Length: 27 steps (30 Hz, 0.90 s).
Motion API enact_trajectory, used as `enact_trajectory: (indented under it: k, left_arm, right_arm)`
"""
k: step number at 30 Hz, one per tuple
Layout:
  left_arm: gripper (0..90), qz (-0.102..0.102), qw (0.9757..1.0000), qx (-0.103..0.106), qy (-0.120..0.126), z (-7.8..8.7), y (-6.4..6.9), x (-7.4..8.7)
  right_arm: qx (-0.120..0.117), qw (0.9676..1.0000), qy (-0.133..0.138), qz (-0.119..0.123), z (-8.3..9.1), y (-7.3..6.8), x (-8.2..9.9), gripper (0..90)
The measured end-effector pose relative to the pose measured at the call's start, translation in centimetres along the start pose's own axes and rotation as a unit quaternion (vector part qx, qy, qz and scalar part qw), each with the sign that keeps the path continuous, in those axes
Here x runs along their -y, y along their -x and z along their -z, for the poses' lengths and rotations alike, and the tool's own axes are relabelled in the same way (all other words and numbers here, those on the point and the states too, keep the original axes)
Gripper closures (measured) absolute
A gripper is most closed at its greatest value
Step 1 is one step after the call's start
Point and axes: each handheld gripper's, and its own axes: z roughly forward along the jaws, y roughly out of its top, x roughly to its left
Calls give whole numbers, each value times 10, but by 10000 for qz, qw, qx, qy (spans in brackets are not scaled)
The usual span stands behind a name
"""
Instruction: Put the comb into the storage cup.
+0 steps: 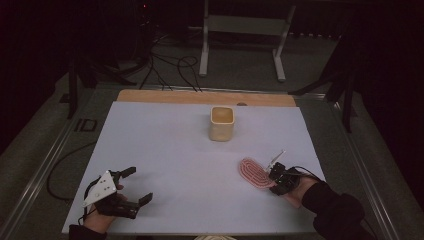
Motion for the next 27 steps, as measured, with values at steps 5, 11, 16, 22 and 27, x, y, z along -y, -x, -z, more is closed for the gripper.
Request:
enact_trajectory:
  k: [5, 11, 16, 22, 27]
  left_arm:
    - [1, 8, 10000, -8, -6, 0, -1, 0]
    - [1, 12, 10000, -2, -8, 0, -1, 0]
    - [1, 7, 10000, -5, -10, 0, 0, 0]
    - [1, 1, 10000, -8, -25, 0, 0, 0]
    - [1, 10, 10000, -8, -20, 0, 0, 0]
  right_arm:
    - [-93, 9996, 256, -47, 1, 4, 5, 701]
    - [-171, 9981, 591, -75, 8, 4, 4, 703]
    - [-244, 9962, 835, -68, 13, 3, 1, 704]
    - [-342, 9907, 1313, -31, 22, -5, -7, 705]
    - [-429, 9867, 1565, -29, 24, -9, -11, 706]
